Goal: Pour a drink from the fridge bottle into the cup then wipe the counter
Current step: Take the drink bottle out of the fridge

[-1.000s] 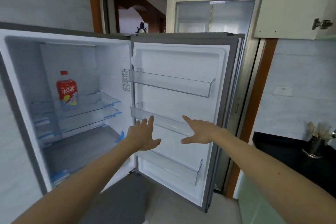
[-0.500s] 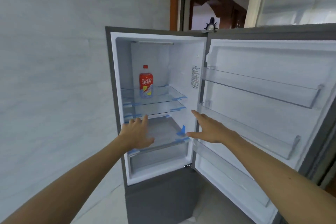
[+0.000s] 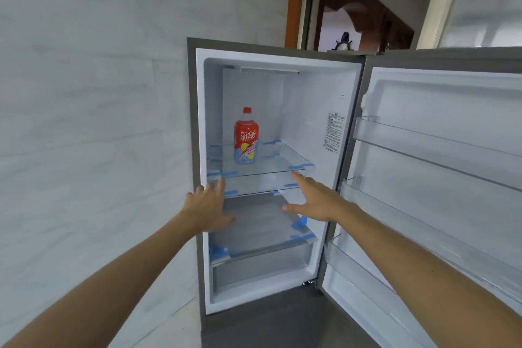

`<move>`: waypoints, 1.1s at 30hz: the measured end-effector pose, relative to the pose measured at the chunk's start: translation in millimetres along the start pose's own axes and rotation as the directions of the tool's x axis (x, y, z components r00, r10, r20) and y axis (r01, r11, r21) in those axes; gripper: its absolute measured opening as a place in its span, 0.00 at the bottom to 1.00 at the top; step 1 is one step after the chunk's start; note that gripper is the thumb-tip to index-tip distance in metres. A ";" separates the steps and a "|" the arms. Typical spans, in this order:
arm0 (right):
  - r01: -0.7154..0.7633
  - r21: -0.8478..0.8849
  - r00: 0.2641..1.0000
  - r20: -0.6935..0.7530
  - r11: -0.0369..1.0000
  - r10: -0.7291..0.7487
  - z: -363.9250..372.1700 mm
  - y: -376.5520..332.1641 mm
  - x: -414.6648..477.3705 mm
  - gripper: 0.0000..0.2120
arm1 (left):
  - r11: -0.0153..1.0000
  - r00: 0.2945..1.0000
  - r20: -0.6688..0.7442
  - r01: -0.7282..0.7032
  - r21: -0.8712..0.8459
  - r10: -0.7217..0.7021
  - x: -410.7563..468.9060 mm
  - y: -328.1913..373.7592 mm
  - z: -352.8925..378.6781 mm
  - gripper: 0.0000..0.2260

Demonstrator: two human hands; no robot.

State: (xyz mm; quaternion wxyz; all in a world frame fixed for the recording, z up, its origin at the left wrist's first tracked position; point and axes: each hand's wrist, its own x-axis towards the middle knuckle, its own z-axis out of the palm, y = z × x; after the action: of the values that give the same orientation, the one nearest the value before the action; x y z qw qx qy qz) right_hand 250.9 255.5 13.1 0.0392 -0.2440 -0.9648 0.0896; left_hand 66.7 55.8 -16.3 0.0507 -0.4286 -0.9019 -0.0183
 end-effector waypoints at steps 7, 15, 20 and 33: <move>0.006 0.024 0.999 -0.049 1.000 -0.004 -13.6 0.5 45.0 0.44 | 0.996 0.996 -0.009 -0.084 -0.032 0.084 62.0 -5.1 1.3 0.44; -0.013 0.015 0.997 -0.071 1.000 0.014 -13.9 15.5 100.0 0.44 | 0.997 0.997 0.025 -0.077 -0.024 0.078 110.0 -3.3 9.7 0.44; 0.036 0.042 0.996 -0.079 0.998 -0.033 -11.2 23.5 144.2 0.43 | 0.998 0.997 0.039 -0.070 -0.001 0.070 141.0 -0.5 23.1 0.45; 0.192 0.284 0.981 -0.091 0.939 -0.173 -18.6 46.2 317.9 0.47 | 0.988 0.994 0.038 0.109 -0.108 -0.106 251.3 -1.1 43.3 0.43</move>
State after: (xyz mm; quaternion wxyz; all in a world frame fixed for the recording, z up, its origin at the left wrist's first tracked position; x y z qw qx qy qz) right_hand -4.6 450.2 32.6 0.1140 -0.1476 -0.9577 0.2190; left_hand -95.2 252.2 -32.4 0.0116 -0.3817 -0.9220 -0.0635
